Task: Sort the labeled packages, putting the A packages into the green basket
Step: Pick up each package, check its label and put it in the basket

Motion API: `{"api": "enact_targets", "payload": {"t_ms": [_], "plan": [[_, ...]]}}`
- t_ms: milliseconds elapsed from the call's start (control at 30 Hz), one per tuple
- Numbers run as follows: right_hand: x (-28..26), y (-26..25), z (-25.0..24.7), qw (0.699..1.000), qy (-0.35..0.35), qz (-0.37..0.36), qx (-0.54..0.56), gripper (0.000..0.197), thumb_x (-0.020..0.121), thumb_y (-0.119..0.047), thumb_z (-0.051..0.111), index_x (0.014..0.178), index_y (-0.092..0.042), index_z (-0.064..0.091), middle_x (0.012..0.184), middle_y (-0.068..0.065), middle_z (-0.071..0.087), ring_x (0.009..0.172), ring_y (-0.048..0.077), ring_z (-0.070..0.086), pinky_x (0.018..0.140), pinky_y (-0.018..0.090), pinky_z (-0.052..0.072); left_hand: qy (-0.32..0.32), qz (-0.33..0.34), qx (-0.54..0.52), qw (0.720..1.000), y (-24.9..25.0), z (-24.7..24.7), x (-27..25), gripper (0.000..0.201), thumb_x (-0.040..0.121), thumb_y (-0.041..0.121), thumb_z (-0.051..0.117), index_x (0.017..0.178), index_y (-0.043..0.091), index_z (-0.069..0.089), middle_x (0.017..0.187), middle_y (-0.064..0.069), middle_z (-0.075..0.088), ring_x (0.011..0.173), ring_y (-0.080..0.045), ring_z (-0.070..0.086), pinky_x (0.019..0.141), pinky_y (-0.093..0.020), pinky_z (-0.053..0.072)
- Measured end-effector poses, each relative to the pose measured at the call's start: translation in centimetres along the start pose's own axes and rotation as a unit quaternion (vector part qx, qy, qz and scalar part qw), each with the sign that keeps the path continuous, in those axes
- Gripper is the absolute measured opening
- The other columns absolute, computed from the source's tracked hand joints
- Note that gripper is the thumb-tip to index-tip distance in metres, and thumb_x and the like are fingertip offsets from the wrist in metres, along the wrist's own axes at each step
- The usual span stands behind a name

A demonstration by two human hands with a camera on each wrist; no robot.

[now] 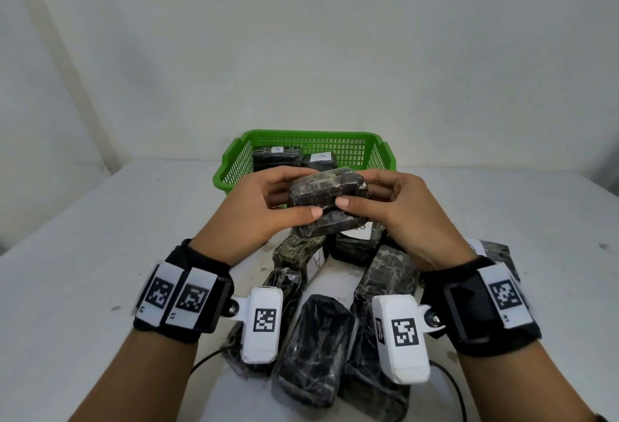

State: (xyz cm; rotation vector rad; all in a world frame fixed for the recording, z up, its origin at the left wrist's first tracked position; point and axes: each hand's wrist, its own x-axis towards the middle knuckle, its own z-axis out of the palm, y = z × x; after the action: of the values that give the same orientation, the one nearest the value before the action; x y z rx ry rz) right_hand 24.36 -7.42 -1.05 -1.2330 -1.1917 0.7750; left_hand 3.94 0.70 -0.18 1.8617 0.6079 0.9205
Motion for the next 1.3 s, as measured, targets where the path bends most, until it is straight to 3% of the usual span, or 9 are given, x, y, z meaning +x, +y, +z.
{"api": "enact_targets", "payload": {"t_ms": [167, 267, 400, 500, 633, 733, 900, 1067, 1300], "plan": [[0.3, 0.2, -0.2, 0.999, -0.024, 0.010, -0.023, 0.060, 0.069, -0.030, 0.095, 0.124, -0.019, 0.073, 0.118, -0.001, 0.079, 0.113, 0.015, 0.074, 0.104, 0.040, 0.056, 0.031, 0.029, 0.021, 0.999, 0.2, -0.1, -0.1, 0.056, 0.072, -0.002, 0.083, 0.121, 0.019, 0.067, 0.113, 0.005, 0.074, 0.107, -0.012, 0.070, 0.095, -0.039, 0.057], [0.1, -0.1, 0.1, 0.994, -0.066, 0.067, 0.046, 0.070, 0.063, -0.040, 0.089, 0.125, -0.012, 0.070, 0.118, 0.006, 0.078, 0.111, 0.023, 0.075, 0.102, 0.041, 0.057, 0.034, 0.037, 0.010, 0.999, 0.3, -0.3, -0.1, 0.060, 0.070, -0.005, 0.084, 0.122, 0.018, 0.064, 0.118, 0.005, 0.072, 0.112, -0.014, 0.067, 0.098, -0.042, 0.054], [-0.2, -0.4, 0.9, 0.983, -0.128, 0.107, 0.084, 0.049, 0.077, -0.036, 0.084, 0.118, -0.012, 0.072, 0.118, 0.009, 0.078, 0.111, 0.027, 0.075, 0.093, 0.031, 0.061, 0.045, 0.052, 0.023, 0.997, 0.2, -0.4, -0.1, 0.061, 0.069, -0.007, 0.084, 0.121, 0.016, 0.064, 0.119, 0.004, 0.071, 0.112, -0.014, 0.067, 0.096, -0.044, 0.056], [-0.2, -0.5, 0.9, 0.980, -0.108, 0.106, 0.130, 0.039, 0.082, -0.028, 0.081, 0.114, -0.007, 0.073, 0.120, 0.016, 0.077, 0.116, 0.031, 0.072, 0.094, 0.031, 0.062, 0.035, 0.061, 0.045, 0.997, 0.3, -0.4, -0.2, 0.062, 0.066, -0.007, 0.085, 0.119, 0.017, 0.065, 0.116, 0.006, 0.071, 0.113, -0.012, 0.065, 0.094, -0.043, 0.057], [0.0, -0.2, 0.7, 0.990, -0.035, 0.063, 0.124, 0.025, 0.088, -0.012, 0.076, 0.111, -0.002, 0.074, 0.115, 0.017, 0.078, 0.107, 0.028, 0.076, 0.093, 0.034, 0.062, -0.030, 0.019, 0.021, 0.999, 0.1, -0.2, -0.3, 0.084, 0.065, 0.022, 0.091, 0.139, 0.029, 0.052, 0.131, 0.011, 0.063, 0.124, -0.006, 0.059, 0.099, -0.032, 0.053], [0.1, 0.2, 0.6, 0.993, -0.027, 0.050, 0.107, 0.042, 0.079, -0.013, 0.082, 0.119, -0.001, 0.072, 0.114, 0.015, 0.079, 0.107, 0.027, 0.076, 0.096, 0.037, 0.059, -0.015, -0.039, -0.016, 0.999, 0.2, 0.2, -0.1, 0.072, 0.075, 0.042, 0.080, 0.139, 0.026, 0.053, 0.126, 0.010, 0.067, 0.115, -0.003, 0.064, 0.098, -0.028, 0.053], [0.2, 0.2, 0.7, 0.993, -0.038, 0.051, 0.101, 0.063, 0.063, -0.025, 0.086, 0.120, -0.003, 0.071, 0.113, 0.014, 0.079, 0.104, 0.028, 0.077, 0.092, 0.035, 0.060, 0.008, -0.038, -0.046, 0.998, -0.1, 0.2, 0.1, 0.053, 0.073, 0.028, 0.076, 0.124, 0.015, 0.067, 0.109, 0.001, 0.076, 0.102, -0.010, 0.072, 0.082, -0.017, 0.056], [0.1, 0.1, 0.5, 0.997, -0.022, 0.039, 0.066, 0.062, 0.060, -0.039, 0.089, 0.112, -0.007, 0.076, 0.107, 0.012, 0.081, 0.103, 0.032, 0.077, 0.103, 0.050, 0.056, -0.017, -0.038, -0.069, 0.997, -0.3, 0.1, 0.0, 0.054, 0.074, 0.025, 0.076, 0.126, 0.013, 0.065, 0.113, -0.003, 0.075, 0.105, -0.014, 0.072, 0.085, -0.020, 0.056], [0.2, 0.1, 0.0, 0.995, -0.037, 0.050, 0.081, 0.071, 0.060, -0.023, 0.091, 0.125, -0.005, 0.068, 0.115, 0.011, 0.079, 0.110, 0.027, 0.076, 0.108, 0.049, 0.053, -0.002, -0.051, -0.129, 0.990, -1.1, -0.7, 0.5, 0.061, 0.061, 0.037, 0.090, 0.117, 0.020, 0.071, 0.117, -0.007, 0.073, 0.110, -0.022, 0.070, 0.093, -0.035, 0.055]]}}
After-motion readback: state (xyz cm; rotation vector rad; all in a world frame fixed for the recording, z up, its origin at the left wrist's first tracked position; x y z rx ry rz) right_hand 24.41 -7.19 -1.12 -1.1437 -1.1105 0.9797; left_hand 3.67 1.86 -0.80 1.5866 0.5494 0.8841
